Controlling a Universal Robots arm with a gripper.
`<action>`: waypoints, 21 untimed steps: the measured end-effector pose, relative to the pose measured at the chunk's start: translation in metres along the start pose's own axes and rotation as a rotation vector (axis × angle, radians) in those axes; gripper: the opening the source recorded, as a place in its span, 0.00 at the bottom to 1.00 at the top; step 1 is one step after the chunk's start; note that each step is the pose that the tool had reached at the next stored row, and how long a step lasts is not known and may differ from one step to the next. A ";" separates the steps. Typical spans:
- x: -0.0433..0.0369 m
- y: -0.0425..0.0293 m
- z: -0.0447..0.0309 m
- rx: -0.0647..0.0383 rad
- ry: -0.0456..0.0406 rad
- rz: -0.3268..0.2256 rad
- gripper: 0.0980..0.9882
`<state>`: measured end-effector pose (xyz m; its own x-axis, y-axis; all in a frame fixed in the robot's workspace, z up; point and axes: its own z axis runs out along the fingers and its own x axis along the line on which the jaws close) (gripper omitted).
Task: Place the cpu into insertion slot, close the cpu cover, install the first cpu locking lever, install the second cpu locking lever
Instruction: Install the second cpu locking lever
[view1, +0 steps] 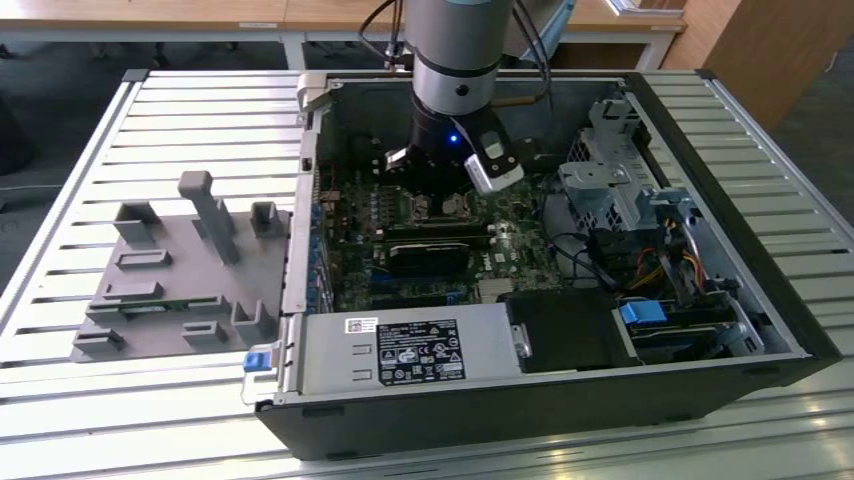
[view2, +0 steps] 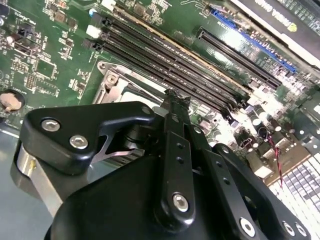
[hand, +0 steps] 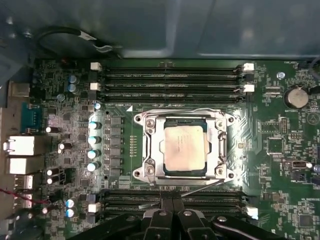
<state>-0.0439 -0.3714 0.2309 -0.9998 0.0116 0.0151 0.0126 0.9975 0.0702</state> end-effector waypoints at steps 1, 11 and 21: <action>0.0002 -0.0002 0.0005 -0.004 0.0001 0.000 0.01; 0.0110 -0.0042 0.0072 -0.039 0.0005 0.000 0.01; 0.0136 -0.0085 0.0163 -0.070 0.0008 0.000 0.01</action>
<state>-0.0578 -0.3786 0.2142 -0.9998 0.0116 0.0159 0.0137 0.9901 0.1399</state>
